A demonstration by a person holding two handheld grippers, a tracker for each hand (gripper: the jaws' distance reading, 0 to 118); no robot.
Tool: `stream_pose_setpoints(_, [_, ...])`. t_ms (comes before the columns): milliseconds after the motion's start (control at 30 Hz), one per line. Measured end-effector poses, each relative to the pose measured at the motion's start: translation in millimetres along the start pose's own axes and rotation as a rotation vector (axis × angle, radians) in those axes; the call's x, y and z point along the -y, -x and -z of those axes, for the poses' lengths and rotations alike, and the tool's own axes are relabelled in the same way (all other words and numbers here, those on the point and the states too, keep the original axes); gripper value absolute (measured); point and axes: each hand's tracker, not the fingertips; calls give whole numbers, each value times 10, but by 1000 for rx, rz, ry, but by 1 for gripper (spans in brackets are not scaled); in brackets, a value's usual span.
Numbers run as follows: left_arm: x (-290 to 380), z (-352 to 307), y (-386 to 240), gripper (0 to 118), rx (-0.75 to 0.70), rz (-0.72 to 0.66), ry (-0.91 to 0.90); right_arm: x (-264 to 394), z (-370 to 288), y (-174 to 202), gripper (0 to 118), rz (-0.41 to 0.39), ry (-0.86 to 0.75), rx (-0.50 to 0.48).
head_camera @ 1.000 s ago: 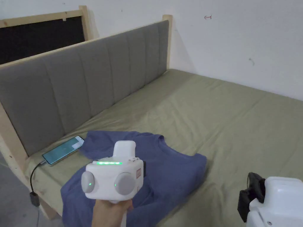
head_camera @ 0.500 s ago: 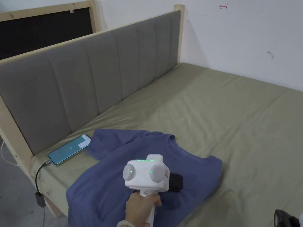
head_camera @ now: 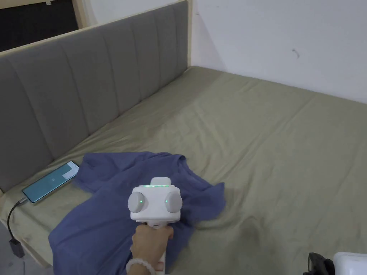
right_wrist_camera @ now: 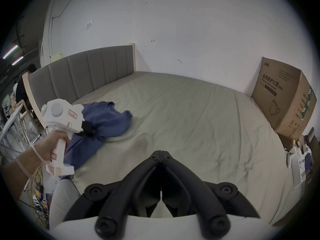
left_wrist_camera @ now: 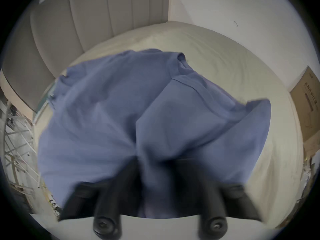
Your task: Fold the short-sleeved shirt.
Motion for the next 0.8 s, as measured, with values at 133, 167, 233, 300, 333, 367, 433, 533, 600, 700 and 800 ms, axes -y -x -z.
stream_pose_setpoints(133, [4, 49, -45, 0, -5, 70, 46, 51, -13, -61, 0, 37, 23, -14])
stream_pose_setpoints(167, [-51, 5, -46, 0, -2, 55, 55, 60, -31, -79, 0, 39, 24, -12])
stream_pose_setpoints(233, [-73, -5, 78, 0, 40, -26, 72, 73, -53, -119, 0, 42, 20, -1])
stream_pose_setpoints(300, [-124, -86, 194, 0, 109, -94, 82, 72, -67, -193, 0, 51, 19, 9])
stream_pose_setpoints(333, [-126, -100, 267, 0, 140, -125, 77, 73, -75, -231, 0, 61, 17, 15])
stream_pose_setpoints(367, [-151, -151, 329, 0, 178, -154, 76, 73, -86, -273, 0, 72, 14, 23])
stream_pose_setpoints(433, [-222, -329, 365, 0, 254, -195, 67, 72, -107, -369, 0, 92, 11, 34])
stream_pose_setpoints(533, [-335, -730, 245, 0, 321, -151, -20, 71, -156, -528, 0, 141, 1, 62])
stream_pose_setpoints(600, [-425, -985, 38, 0, 366, -125, -47, 70, -202, -648, 0, 183, -7, 78])
stream_pose_setpoints(700, [-553, -1336, -421, 0, 495, -40, -86, 69, -329, -834, 0, 217, -34, 116])
stream_pose_setpoints(800, [-535, -1684, -1069, 0, 642, 65, -99, 68, -522, -1057, 0, 246, -72, 178])
